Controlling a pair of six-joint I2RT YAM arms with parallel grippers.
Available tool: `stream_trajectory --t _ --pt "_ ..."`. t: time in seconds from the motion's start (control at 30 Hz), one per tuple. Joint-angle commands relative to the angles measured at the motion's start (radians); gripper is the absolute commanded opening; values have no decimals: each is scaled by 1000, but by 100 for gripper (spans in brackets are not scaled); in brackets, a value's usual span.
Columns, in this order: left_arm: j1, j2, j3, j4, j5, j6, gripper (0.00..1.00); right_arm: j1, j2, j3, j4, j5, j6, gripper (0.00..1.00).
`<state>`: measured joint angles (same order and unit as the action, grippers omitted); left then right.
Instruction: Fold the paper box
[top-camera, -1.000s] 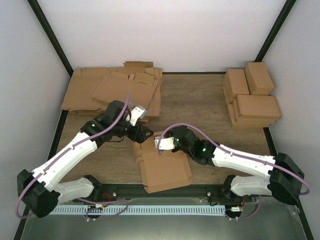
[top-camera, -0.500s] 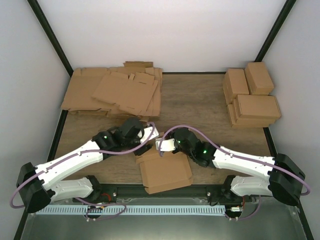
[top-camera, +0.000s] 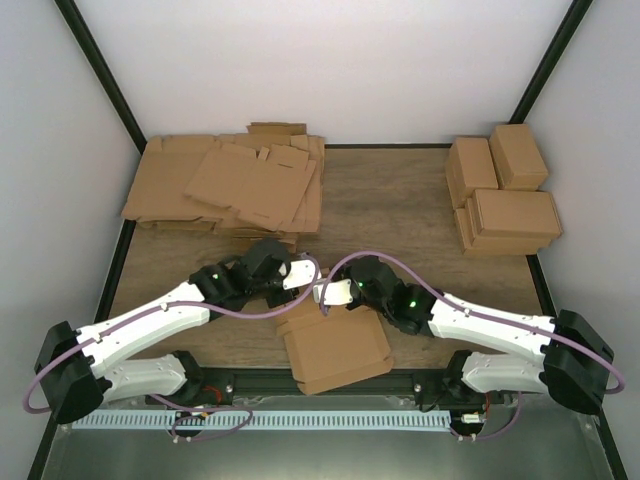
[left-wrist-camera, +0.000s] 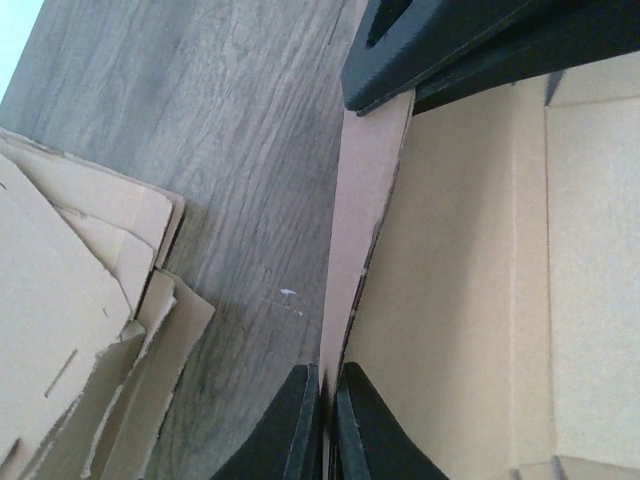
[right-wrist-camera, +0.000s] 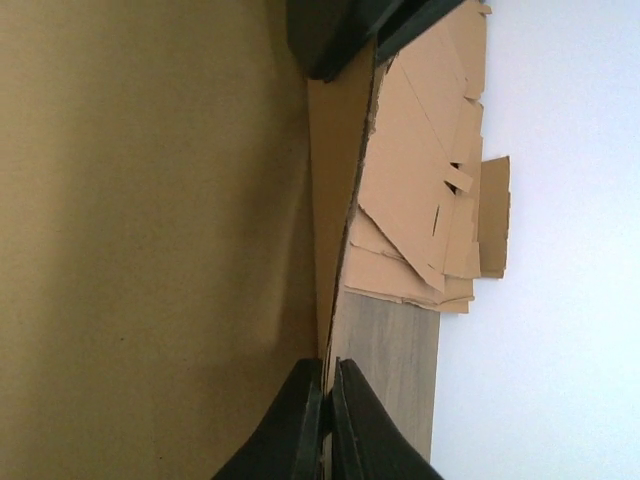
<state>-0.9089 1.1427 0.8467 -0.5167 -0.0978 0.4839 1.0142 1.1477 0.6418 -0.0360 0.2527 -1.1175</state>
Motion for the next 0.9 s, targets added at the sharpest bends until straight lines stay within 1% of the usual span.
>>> stream_trajectory --t 0.0,0.03,0.1,0.17,0.2,0.27,0.4,0.47,0.53,0.57,0.6,0.63,0.67,0.7,0.87 --pt "-5 -3 -16 19 40 43 4 10 -16 35 2 -25 17 4" --pt "-6 -2 -16 15 46 46 4 10 -17 35 3 -22 21 6" --pt "-8 -4 -16 11 51 51 4 9 -16 41 6 -16 37 12" --pt "-13 -9 -18 11 39 53 4 8 -15 55 1 -17 78 22" --pt "-16 -13 -19 11 31 52 4 9 -18 67 -17 -29 108 24" --pt "-21 -19 -22 11 16 54 4 3 -32 103 -46 -64 176 31" --pt "-35 -28 -29 9 -16 51 4 -16 -103 136 -44 -124 340 36" --pt "-46 -28 -34 8 -40 51 4 -35 -156 140 -20 -149 449 46" --pt "-59 -28 -36 9 -64 50 4 -65 -202 157 -15 -156 623 57" --pt "-65 -28 -36 10 -75 51 4 -80 -214 178 -35 -159 729 60" --pt "-73 -30 -37 9 -83 51 4 -93 -222 198 -56 -150 839 68" --pt "-79 -30 -36 12 -91 53 4 -101 -227 213 -76 -124 963 73" --pt "-83 -33 -37 13 -98 53 4 -104 -231 225 -100 -81 1079 85" --pt "-87 -34 -39 15 -106 54 4 -106 -235 235 -134 -42 1196 90" --pt "-101 -33 -42 20 -133 48 4 -109 -273 266 -303 89 1680 90"
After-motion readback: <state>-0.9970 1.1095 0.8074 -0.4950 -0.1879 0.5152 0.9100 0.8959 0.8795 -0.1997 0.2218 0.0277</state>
